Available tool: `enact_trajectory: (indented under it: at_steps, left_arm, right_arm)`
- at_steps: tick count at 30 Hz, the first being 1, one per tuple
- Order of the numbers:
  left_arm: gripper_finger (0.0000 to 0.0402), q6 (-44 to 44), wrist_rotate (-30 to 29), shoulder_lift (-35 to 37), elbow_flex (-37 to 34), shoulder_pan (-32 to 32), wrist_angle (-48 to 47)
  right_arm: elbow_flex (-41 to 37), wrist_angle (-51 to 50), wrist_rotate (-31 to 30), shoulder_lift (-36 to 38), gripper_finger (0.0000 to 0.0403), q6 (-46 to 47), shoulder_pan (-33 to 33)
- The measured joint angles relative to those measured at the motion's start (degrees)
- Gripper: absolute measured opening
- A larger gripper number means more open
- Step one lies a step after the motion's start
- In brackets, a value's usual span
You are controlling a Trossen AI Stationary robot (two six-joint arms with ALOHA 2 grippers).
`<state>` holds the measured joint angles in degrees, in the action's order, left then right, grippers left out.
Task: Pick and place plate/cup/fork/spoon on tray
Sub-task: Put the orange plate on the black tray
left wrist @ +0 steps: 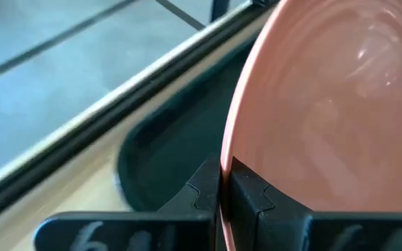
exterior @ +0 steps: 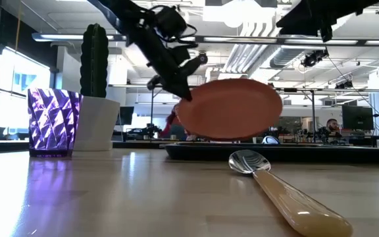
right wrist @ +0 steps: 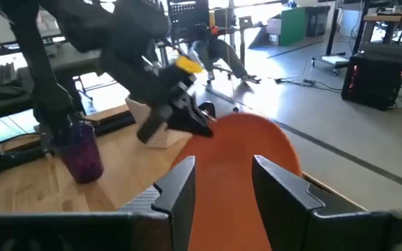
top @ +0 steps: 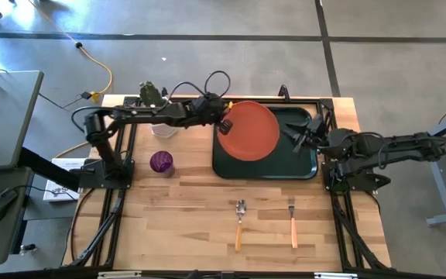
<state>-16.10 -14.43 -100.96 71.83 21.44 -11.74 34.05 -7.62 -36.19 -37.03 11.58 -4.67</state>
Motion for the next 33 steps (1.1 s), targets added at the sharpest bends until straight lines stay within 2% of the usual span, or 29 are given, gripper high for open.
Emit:
enact_trajectory:
  at_steps: [8,15,24,33]
  left_arm:
    - [0.0005,-0.2,1.6,-9.2,8.3,0.1,-0.3]
    - [0.0005,-0.5,4.1,-14.5,10.8,0.1,-0.4]
    - [0.0008,0.6,5.8,-15.7,10.9,0.3,0.0]
    - [0.0060,1.7,7.4,-16.5,10.8,-0.3,-0.3]
  right_arm:
    - [0.0,-3.5,-1.4,-0.1,0.0133,0.2,-2.7]
    - [-0.1,-8.4,-6.9,-0.1,0.0133,3.4,-5.6]
    - [-0.1,-9.8,-8.9,-0.2,0.0133,5.9,-7.8]
    - [-0.1,-9.9,-11.7,-2.7,0.0133,7.7,-9.4]
